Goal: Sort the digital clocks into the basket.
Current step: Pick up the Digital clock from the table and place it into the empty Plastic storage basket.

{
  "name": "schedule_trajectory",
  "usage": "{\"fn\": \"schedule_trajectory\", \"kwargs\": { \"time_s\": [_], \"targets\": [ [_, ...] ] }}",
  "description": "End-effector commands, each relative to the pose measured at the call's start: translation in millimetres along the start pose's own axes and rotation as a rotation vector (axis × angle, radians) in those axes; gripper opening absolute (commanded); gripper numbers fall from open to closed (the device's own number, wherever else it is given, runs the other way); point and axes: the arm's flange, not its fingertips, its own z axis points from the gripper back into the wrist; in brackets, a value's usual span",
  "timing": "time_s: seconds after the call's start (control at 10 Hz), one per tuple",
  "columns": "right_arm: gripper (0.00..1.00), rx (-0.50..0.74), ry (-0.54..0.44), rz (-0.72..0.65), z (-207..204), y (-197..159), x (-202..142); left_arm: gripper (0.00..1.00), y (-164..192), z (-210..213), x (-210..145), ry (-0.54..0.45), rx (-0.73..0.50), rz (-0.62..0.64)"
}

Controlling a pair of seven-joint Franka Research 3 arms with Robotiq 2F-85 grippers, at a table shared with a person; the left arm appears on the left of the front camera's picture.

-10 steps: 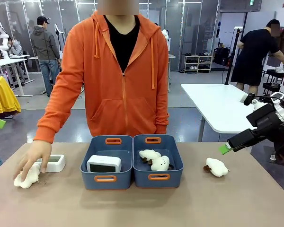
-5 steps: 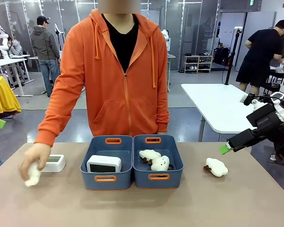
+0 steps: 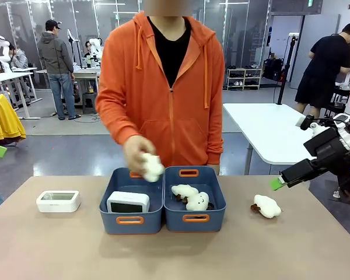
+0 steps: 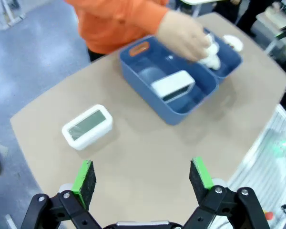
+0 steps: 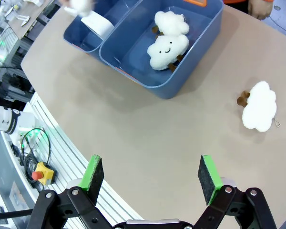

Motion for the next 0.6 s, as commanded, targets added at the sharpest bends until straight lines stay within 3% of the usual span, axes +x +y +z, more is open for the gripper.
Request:
{"fn": "schedule_trajectory", "kwargs": {
  "time_s": [0.0,0.2,0.5],
  "targets": [
    [1.0,-0.016,0.006,0.003,1,2,0,1.0,26,-25,21,0.068,0.09,-0.22],
    [1.0,-0.016,0.006,0.003,1,2,0,1.0,59,-54,51,0.212,0.044,-0.54],
    [1.0,-0.016,0.006,0.003,1,2,0,1.0,83,-123,82,0.594,-0.007,-0.664]
  ]
}}
